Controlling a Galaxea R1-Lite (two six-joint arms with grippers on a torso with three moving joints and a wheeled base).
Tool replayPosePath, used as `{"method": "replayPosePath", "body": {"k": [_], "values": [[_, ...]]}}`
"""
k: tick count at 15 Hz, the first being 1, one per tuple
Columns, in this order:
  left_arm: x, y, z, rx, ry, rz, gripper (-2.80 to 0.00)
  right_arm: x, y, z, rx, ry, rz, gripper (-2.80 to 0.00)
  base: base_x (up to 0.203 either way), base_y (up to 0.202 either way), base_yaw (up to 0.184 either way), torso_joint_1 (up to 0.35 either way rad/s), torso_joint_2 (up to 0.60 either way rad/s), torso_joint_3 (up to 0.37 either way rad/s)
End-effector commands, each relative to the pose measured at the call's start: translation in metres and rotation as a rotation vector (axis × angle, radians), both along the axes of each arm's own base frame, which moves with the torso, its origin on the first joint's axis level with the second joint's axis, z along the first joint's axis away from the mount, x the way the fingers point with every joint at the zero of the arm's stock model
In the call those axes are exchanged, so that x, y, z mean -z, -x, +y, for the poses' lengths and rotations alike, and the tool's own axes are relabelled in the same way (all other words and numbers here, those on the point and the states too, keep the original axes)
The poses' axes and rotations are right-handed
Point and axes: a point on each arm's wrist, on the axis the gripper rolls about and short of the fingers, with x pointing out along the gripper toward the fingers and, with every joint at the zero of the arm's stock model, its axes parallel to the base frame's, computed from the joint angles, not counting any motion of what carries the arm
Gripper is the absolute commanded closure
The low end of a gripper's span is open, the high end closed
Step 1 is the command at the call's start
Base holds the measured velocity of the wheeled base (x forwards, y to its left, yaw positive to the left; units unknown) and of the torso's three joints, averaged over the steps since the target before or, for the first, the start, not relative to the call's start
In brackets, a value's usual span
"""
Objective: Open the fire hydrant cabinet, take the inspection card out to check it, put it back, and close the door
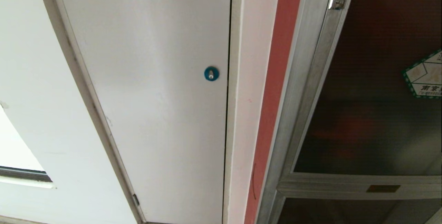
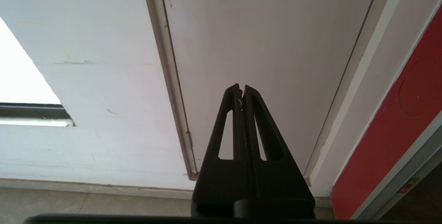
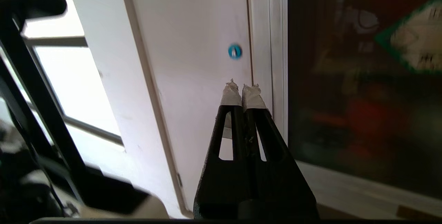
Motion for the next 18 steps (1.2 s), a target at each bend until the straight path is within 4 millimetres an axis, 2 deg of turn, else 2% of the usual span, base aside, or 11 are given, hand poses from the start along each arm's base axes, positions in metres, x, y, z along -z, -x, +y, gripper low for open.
{"method": "replayPosePath", "body": {"k": [1, 4, 8, 11, 14, 16, 18], "values": [[0.000, 0.000, 0.000, 0.002, 0.000, 0.000, 0.00, 0.026, 0.006, -0.001, -0.007, 0.021, -0.011, 0.00, 0.000, 0.000, 0.000, 0.000, 0.00, 0.000], [0.000, 0.000, 0.000, 0.001, 0.000, 0.002, 0.00, 0.070, -0.003, -0.003, 0.032, 0.080, -0.012, 0.00, 0.000, 0.000, 0.000, 0.000, 0.00, 0.000], [0.000, 0.000, 0.000, 0.001, 0.000, 0.003, 0.00, 0.110, -0.047, -0.008, 0.277, 0.080, 0.051, 0.00, 0.000, 0.000, 0.000, 0.000, 0.00, 0.000], [0.000, 0.000, 0.000, 0.001, 0.000, 0.002, 0.00, 0.139, -0.076, -0.010, 0.383, 0.136, -0.008, 0.00, 0.000, 0.000, 0.000, 0.000, 0.00, 0.000], [0.000, 0.000, 0.000, 0.001, 0.000, 0.001, 0.00, 0.180, -0.098, -0.011, 0.426, 0.231, 0.037, 0.00, 0.000, 0.000, 0.000, 0.000, 0.00, 0.000], [0.000, 0.000, 0.000, 0.001, 0.000, 0.003, 0.00, 0.186, -0.100, -0.011, 0.439, 0.258, 0.066, 0.00, 0.000, 0.000, 0.000, 0.000, 0.00, 0.000], [0.000, 0.000, 0.000, 0.001, 0.000, 0.001, 0.00, 0.197, -0.101, -0.011, 0.427, 0.282, 0.168, 0.00, 0.000, 0.000, 0.000, 0.000, 0.00, 0.000]]}}
